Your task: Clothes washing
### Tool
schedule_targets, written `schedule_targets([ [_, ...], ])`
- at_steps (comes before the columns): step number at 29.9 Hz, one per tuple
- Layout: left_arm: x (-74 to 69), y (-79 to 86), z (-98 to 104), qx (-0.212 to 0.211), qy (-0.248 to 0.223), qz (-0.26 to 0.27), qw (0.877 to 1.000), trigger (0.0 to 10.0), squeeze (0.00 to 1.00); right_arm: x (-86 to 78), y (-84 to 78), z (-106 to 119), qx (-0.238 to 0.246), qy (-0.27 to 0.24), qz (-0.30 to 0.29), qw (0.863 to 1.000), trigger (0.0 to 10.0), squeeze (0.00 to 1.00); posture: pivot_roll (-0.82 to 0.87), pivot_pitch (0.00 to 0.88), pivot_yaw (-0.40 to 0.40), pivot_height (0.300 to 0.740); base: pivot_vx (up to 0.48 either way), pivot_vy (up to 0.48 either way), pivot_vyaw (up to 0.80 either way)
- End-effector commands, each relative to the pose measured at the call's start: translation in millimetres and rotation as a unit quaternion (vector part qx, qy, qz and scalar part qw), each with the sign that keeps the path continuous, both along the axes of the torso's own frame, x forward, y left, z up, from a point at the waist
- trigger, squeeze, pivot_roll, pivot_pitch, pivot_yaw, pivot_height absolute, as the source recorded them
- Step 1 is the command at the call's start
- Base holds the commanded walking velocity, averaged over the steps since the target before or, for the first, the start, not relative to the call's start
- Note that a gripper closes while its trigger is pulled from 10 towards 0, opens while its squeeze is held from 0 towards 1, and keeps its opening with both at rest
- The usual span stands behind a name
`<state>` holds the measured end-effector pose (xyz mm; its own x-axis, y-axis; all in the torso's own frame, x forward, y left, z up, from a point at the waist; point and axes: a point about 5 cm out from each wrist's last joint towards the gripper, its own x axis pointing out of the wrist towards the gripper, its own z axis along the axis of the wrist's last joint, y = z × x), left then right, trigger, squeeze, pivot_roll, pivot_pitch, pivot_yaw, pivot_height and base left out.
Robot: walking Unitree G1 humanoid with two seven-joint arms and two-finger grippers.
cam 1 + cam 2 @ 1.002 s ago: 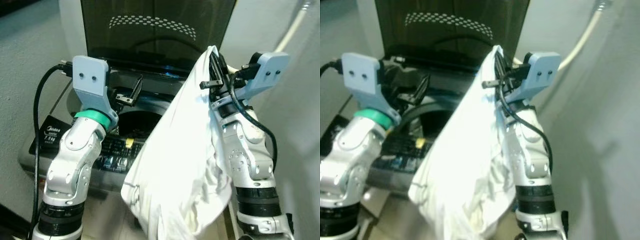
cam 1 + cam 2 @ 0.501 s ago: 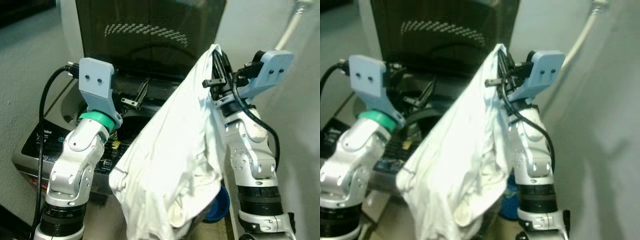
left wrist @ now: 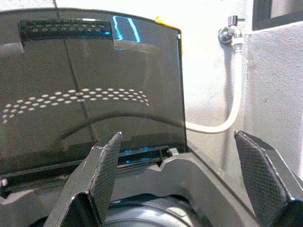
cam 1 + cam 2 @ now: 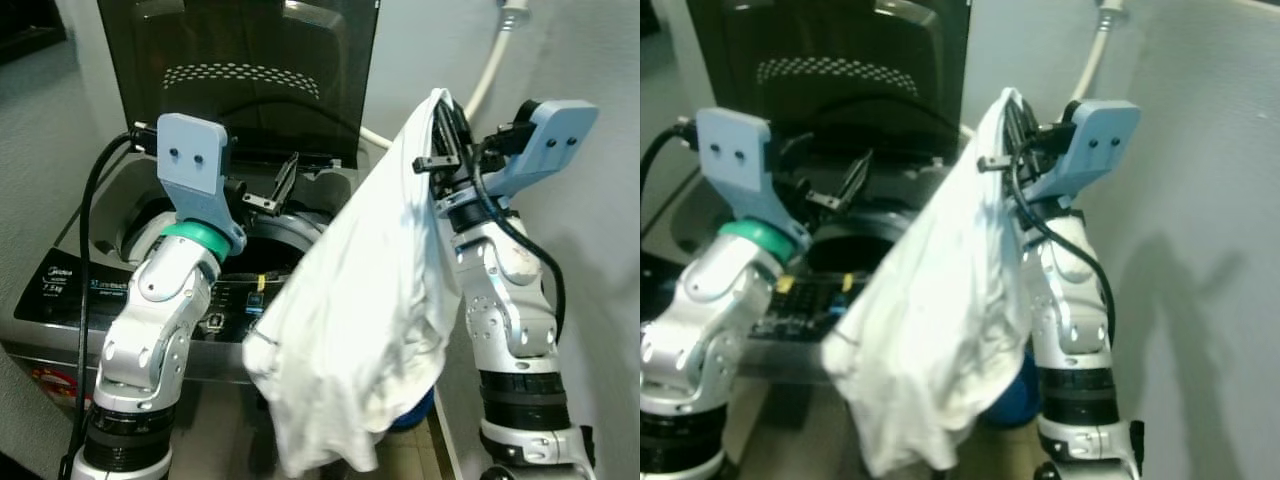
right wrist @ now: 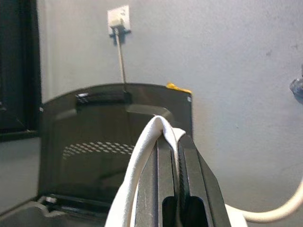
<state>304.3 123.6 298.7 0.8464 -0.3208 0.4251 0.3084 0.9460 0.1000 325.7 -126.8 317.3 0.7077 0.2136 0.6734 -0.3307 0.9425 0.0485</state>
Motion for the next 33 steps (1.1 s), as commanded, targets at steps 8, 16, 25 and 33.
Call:
schedule_targets([
  [8,2.0,1.5,-2.3,0.001,0.008,0.011,1.000,10.0,0.00,-0.5,0.5,0.2,0.000,-0.002,0.000,1.000,10.0,0.00,0.06,0.029,0.007,0.740,0.000,0.344,0.00],
  [16,2.7,2.7,-2.2,-0.002,0.009,0.015,1.000,10.0,0.00,-0.4,1.1,-0.3,0.000,-0.002,0.001,1.000,10.0,0.00,0.06,0.031,0.008,0.740,0.000,0.000,0.00],
  [25,2.4,1.1,-3.1,0.019,0.004,0.012,1.000,10.0,0.00,-1.4,4.4,-0.6,-0.014,-0.006,0.009,1.000,10.0,0.00,0.06,0.033,0.009,0.740,0.000,0.000,0.00],
  [33,-17.6,0.5,-8.3,0.064,0.022,-0.146,0.987,10.0,0.00,-9.2,21.3,18.0,-0.062,-0.050,0.090,0.993,10.0,0.00,0.06,0.036,0.008,0.740,0.000,0.000,0.00],
])
